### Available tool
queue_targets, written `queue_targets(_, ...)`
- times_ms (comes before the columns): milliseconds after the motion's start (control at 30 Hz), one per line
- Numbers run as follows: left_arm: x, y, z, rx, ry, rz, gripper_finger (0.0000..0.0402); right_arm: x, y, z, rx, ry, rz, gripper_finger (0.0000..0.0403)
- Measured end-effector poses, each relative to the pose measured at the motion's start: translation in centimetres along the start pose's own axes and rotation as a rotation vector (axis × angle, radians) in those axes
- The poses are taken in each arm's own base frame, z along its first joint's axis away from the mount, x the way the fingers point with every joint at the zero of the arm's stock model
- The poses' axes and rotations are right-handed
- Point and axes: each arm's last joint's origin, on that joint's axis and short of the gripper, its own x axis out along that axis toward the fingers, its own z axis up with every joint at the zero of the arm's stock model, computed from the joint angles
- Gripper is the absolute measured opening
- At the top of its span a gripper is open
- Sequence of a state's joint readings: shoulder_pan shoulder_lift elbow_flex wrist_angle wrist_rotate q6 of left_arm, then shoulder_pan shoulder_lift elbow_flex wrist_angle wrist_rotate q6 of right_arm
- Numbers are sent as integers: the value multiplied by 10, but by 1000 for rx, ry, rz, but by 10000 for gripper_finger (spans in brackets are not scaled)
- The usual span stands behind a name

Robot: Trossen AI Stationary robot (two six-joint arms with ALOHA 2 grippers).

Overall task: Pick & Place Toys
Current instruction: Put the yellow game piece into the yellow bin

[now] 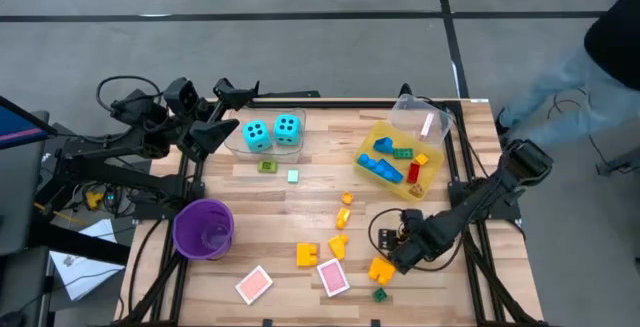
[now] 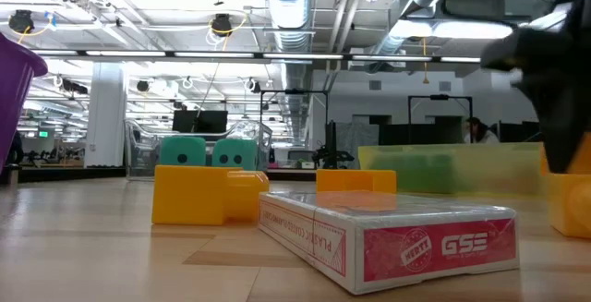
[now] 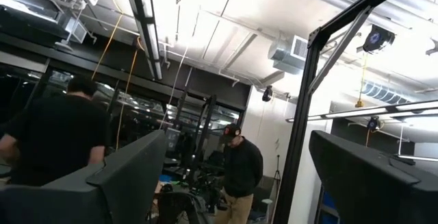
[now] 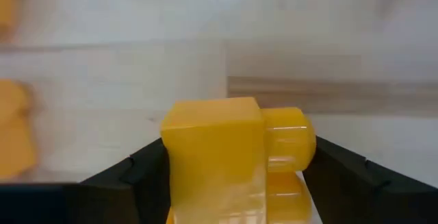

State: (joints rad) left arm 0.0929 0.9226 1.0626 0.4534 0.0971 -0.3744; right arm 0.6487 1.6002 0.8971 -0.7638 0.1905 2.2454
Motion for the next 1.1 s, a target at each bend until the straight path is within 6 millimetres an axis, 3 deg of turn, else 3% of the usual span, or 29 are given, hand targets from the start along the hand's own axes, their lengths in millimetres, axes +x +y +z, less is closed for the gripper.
queue_targets(267,0,1,0,0,-10,26,340,-57,-1,38,-78,-125,109,268)
queue_targets(600,2,2,-3,-6,-6,48,330,-107,-20,136,-140,-316,82,269)
queue_targets(900,10,-1,-17,-32,41,27,328,-115,-31,202,-227,-390,-35,269)
queue_targets(1100,15,-3,-26,-46,57,37,324,-94,-27,234,-341,-335,-72,269)
